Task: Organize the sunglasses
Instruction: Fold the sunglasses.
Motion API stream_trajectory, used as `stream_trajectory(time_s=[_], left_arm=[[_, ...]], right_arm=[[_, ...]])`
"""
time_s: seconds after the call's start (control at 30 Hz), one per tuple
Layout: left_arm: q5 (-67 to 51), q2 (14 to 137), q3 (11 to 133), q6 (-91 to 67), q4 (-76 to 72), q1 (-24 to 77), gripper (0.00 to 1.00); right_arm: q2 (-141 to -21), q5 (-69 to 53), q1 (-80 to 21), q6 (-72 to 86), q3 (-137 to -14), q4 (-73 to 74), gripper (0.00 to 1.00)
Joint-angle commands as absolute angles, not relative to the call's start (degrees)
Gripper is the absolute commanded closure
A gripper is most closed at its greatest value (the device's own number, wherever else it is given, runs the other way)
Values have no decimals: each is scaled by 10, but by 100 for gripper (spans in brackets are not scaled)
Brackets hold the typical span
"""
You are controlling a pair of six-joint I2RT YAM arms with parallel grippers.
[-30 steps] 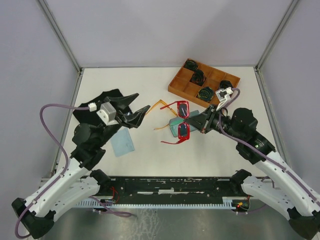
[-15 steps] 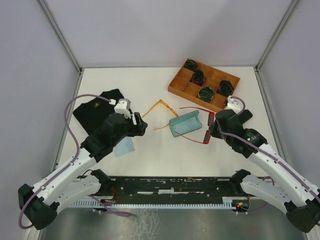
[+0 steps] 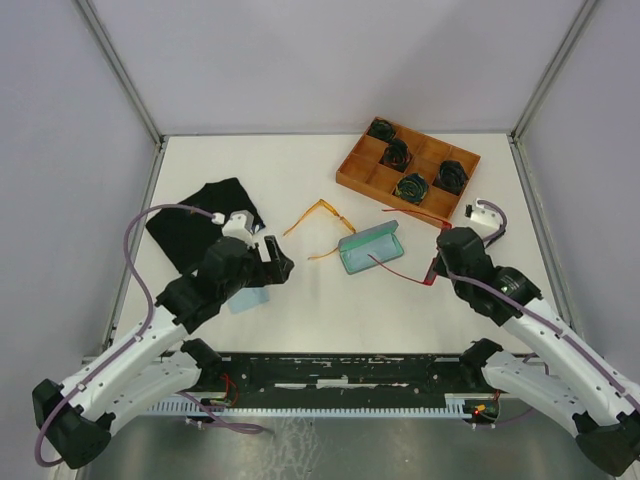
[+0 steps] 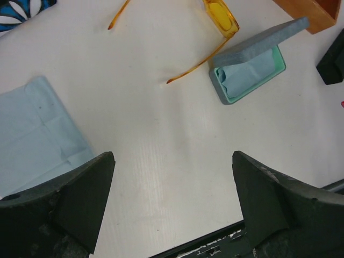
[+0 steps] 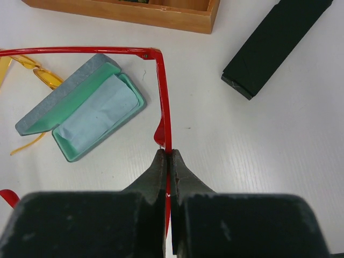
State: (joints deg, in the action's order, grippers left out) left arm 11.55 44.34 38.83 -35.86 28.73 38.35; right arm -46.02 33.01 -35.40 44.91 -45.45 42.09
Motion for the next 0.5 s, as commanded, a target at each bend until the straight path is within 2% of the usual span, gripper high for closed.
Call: stream_trajectory(time_s=[0.0, 0.2, 0.47], left_arm=[[65, 437, 354, -370, 178, 390, 4], [165, 502, 392, -354, 155, 514, 4], [318, 647, 482, -363, 106, 683, 7]], right_arm=[[-439, 357, -354, 444, -458, 387, 100], [-446, 347, -354, 438, -475, 341, 100], [-477, 301, -361, 467, -489, 305, 100]])
